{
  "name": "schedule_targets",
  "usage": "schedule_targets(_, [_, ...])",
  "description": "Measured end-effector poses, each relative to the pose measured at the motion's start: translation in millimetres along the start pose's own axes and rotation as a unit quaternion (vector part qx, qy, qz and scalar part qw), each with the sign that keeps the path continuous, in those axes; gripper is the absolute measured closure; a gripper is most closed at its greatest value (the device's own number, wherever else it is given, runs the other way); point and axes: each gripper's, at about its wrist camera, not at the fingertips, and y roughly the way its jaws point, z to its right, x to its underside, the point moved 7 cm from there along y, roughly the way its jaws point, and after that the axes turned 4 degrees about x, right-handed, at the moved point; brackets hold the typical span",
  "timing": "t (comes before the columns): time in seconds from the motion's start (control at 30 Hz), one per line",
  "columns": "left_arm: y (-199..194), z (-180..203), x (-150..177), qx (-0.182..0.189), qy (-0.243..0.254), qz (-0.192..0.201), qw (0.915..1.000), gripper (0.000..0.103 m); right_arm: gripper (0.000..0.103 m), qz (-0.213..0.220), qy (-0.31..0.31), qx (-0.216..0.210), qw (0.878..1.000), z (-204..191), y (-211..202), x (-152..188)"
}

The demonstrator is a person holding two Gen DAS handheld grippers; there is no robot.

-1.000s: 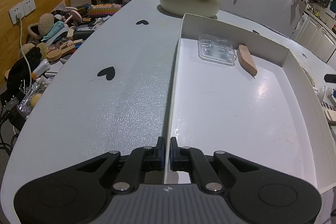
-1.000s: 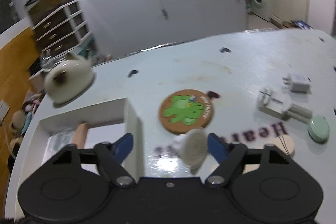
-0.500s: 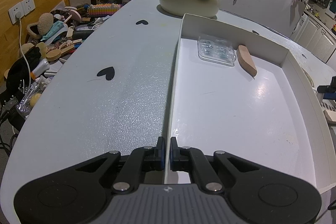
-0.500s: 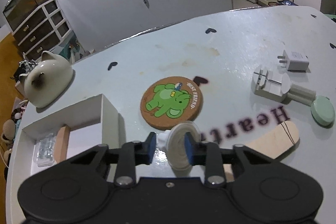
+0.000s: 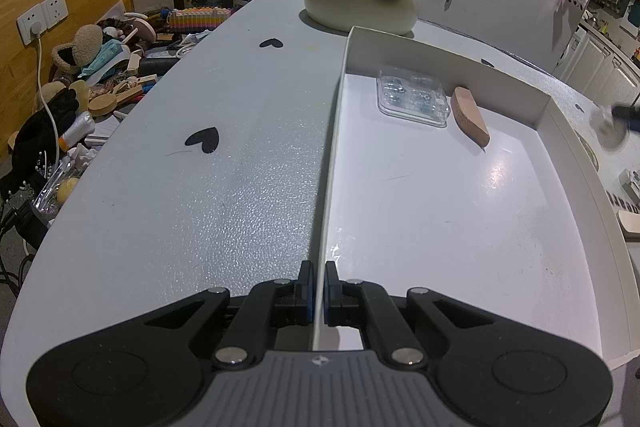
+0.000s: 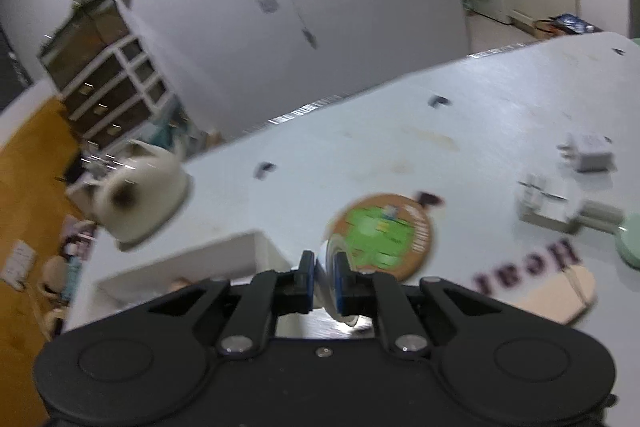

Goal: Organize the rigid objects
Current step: 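Set the suction-cup hook upright in the tray and open the right gripper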

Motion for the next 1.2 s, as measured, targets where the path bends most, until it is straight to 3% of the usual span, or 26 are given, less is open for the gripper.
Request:
schedule_targets(0.13, [0, 0, 0, 0.0, 0.001, 0.0, 1.0, 0.099, 0.093, -0.022, -0.019, -0.057, 0.998, -37, 1, 6])
schedule_targets(0.4, [-1, 0, 0, -0.001, 0.0, 0.0, 1.0, 0.099, 0.093, -0.123, -0.049, -0.139, 0.981, -110, 39, 55])
schedule_targets(0.67, [-1, 0, 0, 0.0, 0.001, 0.0, 1.0, 0.099, 0.093, -0.215, -0.009, -0.242, 0.946, -177, 70, 88])
schedule_targets(0.8, [-1, 0, 0, -0.001, -0.001, 0.0, 1.0, 0.099, 0.093, -0.273, 0.039, -0.284, 0.918, -190, 90, 106])
schedule_targets(1.03, [-1, -1, 1, 0.0, -0.002, 0.0, 1.0, 0.099, 0.092, -0.266, 0.049, -0.245, 0.931, -163, 103, 111])
schedule_targets(1.2, [-1, -1, 1, 0.0, -0.002, 0.0, 1.0, 0.099, 0.089, -0.249, 0.017, -0.223, 0.942, -155, 102, 108])
